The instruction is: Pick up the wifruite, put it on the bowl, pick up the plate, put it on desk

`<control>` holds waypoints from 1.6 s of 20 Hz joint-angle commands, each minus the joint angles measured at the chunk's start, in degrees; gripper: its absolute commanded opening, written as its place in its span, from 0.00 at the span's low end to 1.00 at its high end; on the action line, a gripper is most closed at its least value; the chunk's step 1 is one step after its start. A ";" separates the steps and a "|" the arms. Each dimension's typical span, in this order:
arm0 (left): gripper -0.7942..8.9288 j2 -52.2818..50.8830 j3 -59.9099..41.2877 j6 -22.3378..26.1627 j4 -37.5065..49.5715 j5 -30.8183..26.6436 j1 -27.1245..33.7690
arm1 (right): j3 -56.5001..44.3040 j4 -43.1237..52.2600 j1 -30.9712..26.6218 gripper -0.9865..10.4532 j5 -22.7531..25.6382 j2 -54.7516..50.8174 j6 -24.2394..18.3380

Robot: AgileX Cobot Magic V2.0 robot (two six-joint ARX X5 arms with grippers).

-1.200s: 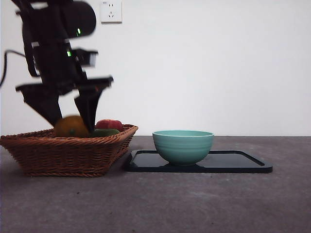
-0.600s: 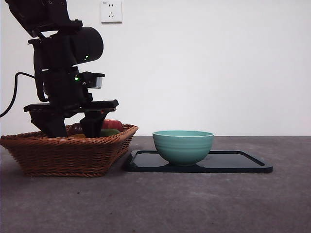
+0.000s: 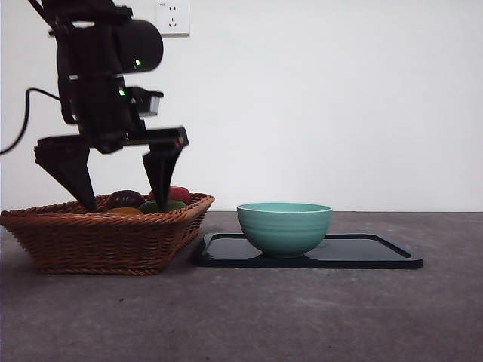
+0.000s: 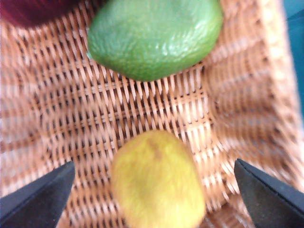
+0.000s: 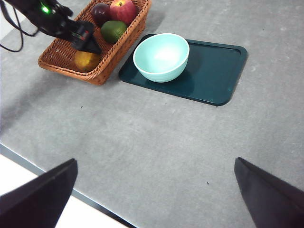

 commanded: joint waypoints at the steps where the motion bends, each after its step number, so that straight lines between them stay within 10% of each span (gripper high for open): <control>1: 0.67 -3.76 1.42 2.36 -2.19 2.71 -0.22 | 0.46 0.52 0.63 0.60 0.09 0.11 0.92; 18: 0.66 -53.24 1.42 11.21 -19.96 23.54 -0.72 | 0.48 13.29 0.63 0.60 -0.04 1.99 4.26; 32: 0.66 -65.57 1.36 13.35 -27.71 24.61 -4.66 | 4.22 20.57 0.57 0.60 -8.92 25.20 5.07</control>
